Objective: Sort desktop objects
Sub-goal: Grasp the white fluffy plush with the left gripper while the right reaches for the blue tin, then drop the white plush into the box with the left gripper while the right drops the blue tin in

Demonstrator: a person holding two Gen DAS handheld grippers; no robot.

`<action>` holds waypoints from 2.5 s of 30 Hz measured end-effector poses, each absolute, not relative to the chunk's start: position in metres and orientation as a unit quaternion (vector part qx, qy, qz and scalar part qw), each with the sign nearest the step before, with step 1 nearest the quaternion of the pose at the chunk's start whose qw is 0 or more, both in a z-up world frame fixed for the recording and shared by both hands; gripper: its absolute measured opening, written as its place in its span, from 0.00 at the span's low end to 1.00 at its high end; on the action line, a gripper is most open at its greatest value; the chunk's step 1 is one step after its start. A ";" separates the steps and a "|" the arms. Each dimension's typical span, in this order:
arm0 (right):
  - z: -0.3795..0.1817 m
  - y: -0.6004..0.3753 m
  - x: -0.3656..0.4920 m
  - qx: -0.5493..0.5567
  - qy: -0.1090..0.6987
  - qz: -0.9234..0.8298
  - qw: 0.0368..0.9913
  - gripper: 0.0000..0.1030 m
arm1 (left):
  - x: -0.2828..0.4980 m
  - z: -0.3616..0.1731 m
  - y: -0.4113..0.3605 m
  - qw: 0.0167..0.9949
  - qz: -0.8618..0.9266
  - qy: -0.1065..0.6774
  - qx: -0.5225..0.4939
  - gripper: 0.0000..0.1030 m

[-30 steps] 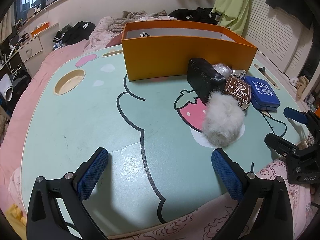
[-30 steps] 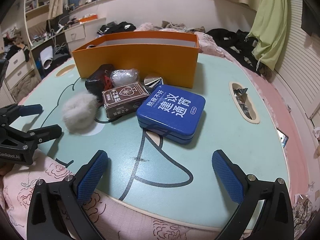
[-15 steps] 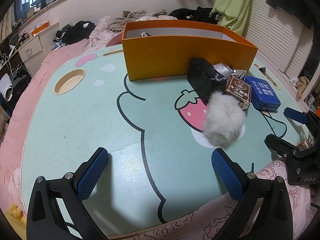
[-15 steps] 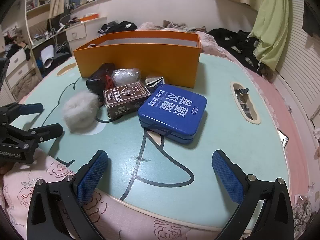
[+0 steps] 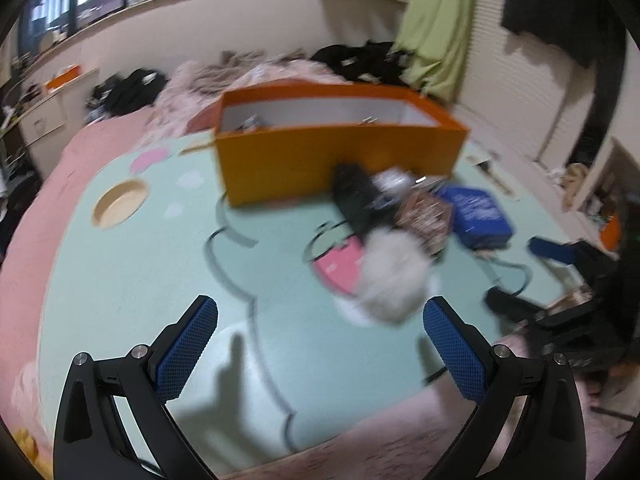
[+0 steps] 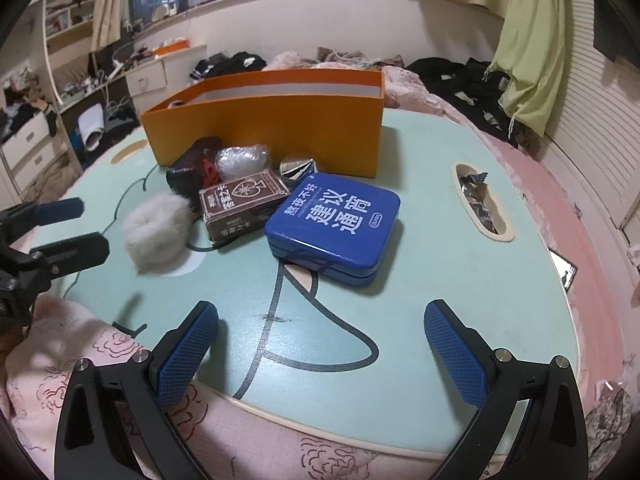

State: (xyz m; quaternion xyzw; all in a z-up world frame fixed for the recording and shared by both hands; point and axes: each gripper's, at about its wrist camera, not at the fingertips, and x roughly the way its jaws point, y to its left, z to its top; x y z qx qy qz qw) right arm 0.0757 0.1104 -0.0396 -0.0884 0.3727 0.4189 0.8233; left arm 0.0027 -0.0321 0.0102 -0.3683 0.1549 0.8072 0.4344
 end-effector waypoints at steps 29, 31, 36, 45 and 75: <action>-0.029 0.148 0.111 -0.093 0.393 0.371 0.836 0.66 | 0.002 0.001 -0.004 0.450 0.789 0.172 -0.381 0.33; -0.030 0.141 0.110 -0.080 0.391 0.374 0.837 0.66 | 0.002 0.004 -0.006 0.453 0.790 0.164 -0.380 0.33; -0.016 0.112 0.113 -0.019 0.368 0.396 0.841 0.66 | -0.003 0.019 -0.021 0.455 0.801 0.134 -0.364 0.33; 0.049 0.126 0.146 0.006 0.329 0.427 0.842 0.66 | -0.056 0.078 -0.008 0.437 0.830 0.094 -0.334 0.33; -0.029 0.123 0.078 -0.110 0.404 0.406 0.812 0.92 | -0.005 -0.006 -0.008 0.397 0.790 0.206 -0.419 0.78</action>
